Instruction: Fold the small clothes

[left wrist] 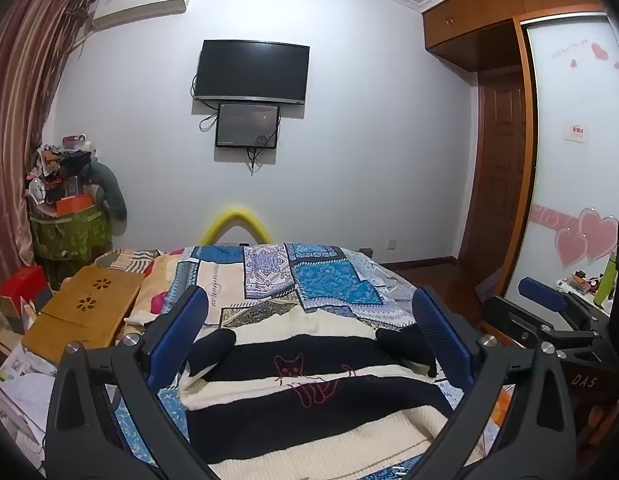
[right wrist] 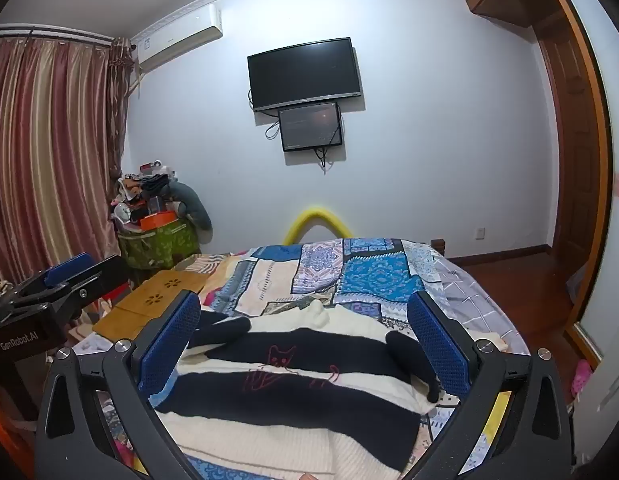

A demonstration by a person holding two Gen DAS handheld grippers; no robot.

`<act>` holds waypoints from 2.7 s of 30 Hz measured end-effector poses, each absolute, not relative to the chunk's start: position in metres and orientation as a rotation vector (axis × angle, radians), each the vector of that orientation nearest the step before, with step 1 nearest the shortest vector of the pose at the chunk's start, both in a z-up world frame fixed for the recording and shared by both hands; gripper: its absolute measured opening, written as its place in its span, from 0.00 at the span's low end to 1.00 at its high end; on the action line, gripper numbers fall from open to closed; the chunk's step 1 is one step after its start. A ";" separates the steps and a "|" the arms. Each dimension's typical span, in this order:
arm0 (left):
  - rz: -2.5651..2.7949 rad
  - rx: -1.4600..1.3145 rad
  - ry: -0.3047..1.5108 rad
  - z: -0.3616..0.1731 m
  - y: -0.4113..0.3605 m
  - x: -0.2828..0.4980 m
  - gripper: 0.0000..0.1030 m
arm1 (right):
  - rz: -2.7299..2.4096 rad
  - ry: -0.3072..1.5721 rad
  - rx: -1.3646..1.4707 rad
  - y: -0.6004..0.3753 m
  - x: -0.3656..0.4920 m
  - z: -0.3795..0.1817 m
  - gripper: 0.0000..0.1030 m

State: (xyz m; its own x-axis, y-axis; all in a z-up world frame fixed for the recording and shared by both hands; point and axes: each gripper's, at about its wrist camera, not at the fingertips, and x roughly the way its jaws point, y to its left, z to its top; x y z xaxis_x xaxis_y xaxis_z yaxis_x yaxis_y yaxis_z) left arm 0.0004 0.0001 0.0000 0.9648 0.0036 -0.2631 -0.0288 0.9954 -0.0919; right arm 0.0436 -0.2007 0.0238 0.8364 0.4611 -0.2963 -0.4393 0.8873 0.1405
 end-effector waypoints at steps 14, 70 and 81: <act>0.018 -0.067 0.259 -0.001 0.000 0.000 1.00 | 0.478 0.330 0.074 -0.201 0.044 0.023 1.00; 0.019 -0.061 0.259 -0.001 -0.003 0.000 1.00 | 0.479 0.337 0.080 -0.201 0.043 0.021 1.00; 0.027 -0.065 0.261 -0.001 -0.003 0.002 1.00 | 0.479 0.338 0.081 -0.201 0.044 0.020 1.00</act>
